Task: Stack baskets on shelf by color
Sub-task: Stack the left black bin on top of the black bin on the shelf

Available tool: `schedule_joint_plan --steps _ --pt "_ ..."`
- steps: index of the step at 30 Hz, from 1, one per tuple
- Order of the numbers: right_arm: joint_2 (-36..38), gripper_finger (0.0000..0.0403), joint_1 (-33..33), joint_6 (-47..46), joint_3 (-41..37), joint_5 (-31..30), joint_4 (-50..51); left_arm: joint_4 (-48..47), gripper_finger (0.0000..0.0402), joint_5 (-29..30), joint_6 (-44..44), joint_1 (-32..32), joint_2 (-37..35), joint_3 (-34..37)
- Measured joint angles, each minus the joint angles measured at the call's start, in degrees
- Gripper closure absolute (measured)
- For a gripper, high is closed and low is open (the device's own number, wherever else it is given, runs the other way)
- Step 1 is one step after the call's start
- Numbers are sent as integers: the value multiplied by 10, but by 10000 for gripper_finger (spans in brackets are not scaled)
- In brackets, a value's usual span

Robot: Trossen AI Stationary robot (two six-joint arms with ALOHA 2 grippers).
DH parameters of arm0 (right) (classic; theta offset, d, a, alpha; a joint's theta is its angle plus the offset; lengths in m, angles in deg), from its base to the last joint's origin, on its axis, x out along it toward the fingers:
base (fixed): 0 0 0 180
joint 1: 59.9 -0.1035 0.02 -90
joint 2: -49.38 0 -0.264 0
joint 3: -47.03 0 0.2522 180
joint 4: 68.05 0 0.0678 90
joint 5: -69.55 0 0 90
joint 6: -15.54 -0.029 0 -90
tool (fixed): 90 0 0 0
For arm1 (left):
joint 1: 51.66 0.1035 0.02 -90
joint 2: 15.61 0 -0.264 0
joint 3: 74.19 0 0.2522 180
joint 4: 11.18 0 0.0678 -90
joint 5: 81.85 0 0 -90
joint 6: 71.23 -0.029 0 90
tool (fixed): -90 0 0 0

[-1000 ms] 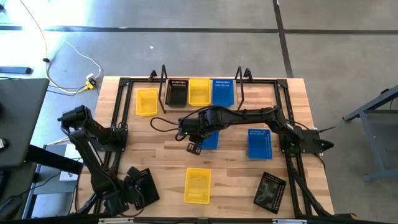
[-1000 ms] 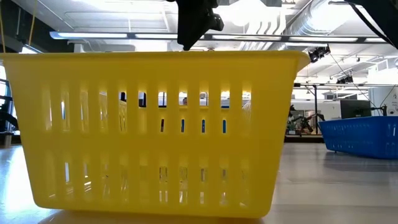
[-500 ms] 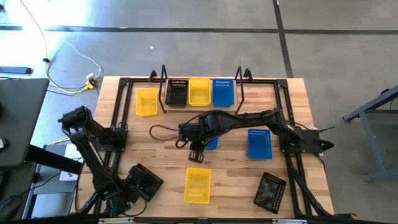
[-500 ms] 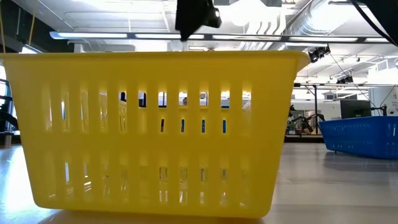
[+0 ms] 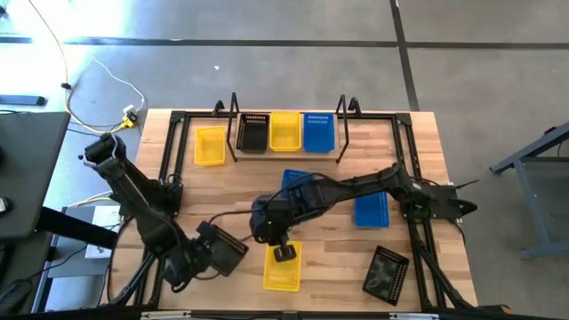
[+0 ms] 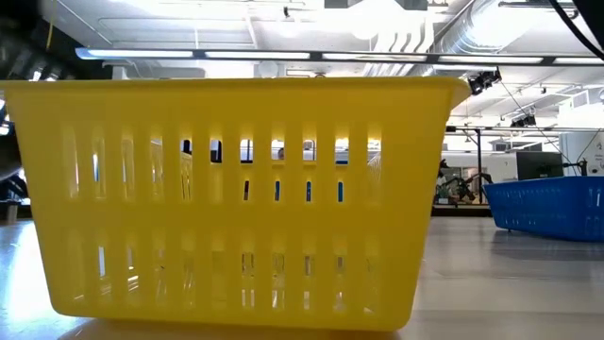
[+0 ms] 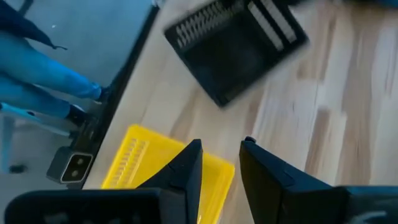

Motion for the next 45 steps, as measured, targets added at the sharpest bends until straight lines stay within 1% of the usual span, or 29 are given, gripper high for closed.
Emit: schedule_joint_plan --steps 7,13,18,22,26,30,37,41,45 --pt "0 309 -16 64 0 0 -75 -1 400 -29 -53 54 -48 -3" --pt "0 309 -18 81 0 1 -124 -3 401 -31 -126 86 -55 -45" --pt "0 309 -12 70 0 36 -124 -43 401 -27 -171 116 -55 -80" --pt "0 309 -10 63 0 44 -124 -82 401 -24 -205 139 -55 -98" --pt "0 309 -10 62 0 44 -123 -106 401 -27 -236 150 -55 -118" --pt "0 309 -10 62 0 44 -119 -110 401 -28 -269 161 -55 -136" --pt "0 309 -9 47 0 43 -96 -150 401 -28 -294 181 -55 -176" --pt "0 309 -8 36 0 18 -89 -156 401 -26 -312 189 -55 -191" --pt "-1 309 -2 36 0 14 -83 -159 401 -27 -329 192 -55 -196"
